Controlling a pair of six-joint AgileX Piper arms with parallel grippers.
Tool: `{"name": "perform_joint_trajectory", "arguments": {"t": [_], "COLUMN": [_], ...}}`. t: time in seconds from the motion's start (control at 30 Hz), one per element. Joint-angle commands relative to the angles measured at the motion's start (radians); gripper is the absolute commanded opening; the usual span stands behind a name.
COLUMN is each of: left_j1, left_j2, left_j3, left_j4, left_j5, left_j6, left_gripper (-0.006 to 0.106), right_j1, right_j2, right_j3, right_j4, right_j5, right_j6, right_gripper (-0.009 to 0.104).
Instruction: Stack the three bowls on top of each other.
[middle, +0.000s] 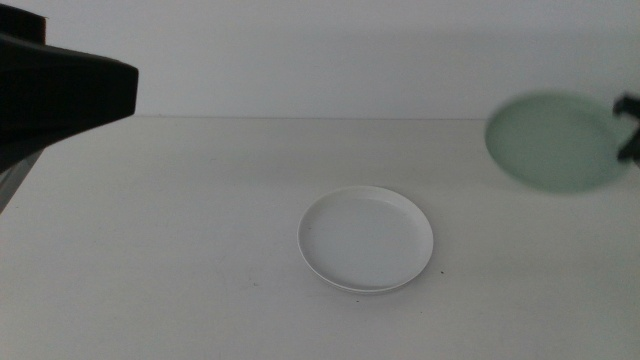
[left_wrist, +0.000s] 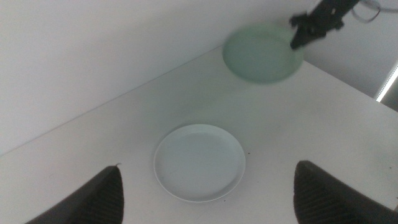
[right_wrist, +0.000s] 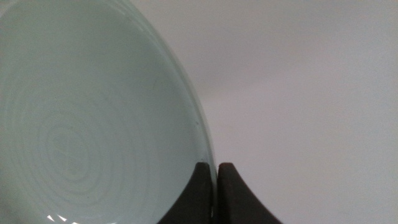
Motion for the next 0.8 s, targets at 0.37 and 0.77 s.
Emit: {"name": "perform_joint_trajectory", "arguments": {"t": [0.37,0.77], "left_j1": [0.001,0.001], "left_j2": [-0.001,-0.001], "left_j3": [0.001,0.001], "left_j4": [-0.011,-0.011], "left_j5": [-0.015,-0.019], "left_j6": [-0.001,-0.001], "left_gripper": [0.094,0.094], "right_j1": [0.460,0.565], "right_j2": [-0.012,0.087], "right_j3": [-0.005,-0.005], "right_j4": [0.064,0.008], "right_j5": [-0.005,-0.001], "right_j6": [0.075,0.150], "right_gripper": [-0.002,-0.002]}}
